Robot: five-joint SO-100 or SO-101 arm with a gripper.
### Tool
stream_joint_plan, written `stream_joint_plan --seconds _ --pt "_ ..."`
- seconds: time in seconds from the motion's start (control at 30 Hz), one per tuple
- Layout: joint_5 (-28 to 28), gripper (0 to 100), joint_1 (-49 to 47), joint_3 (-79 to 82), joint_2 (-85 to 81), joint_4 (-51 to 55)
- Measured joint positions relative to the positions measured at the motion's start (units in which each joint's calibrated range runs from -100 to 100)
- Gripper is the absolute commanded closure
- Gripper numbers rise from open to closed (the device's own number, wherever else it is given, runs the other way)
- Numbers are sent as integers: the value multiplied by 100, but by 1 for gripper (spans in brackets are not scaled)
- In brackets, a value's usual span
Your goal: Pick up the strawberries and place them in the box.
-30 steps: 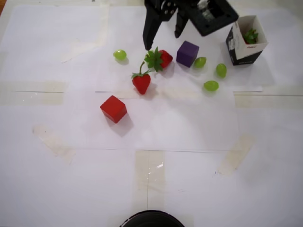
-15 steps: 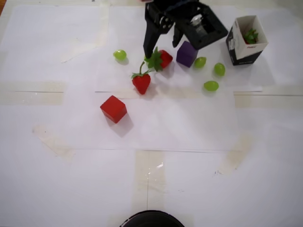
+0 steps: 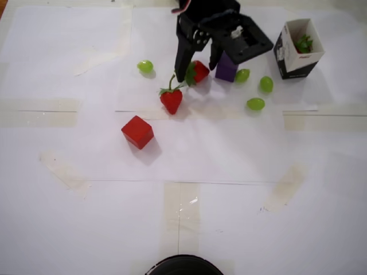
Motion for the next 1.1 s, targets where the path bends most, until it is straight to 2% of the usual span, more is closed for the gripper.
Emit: stream_joint_plan --seconds 0.3,0.47,0.8,0.83,0.9,1.1 --pt "-93 77 0 271 0 -253" --pt "-151 86 0 299 0 -253" --pt "-171 88 37 308 -9 -261" --pt "-161 87 30 308 0 -261" --pt "-156 78 15 299 -9 -221" --pt "-151 67 -37 18 -9 372"
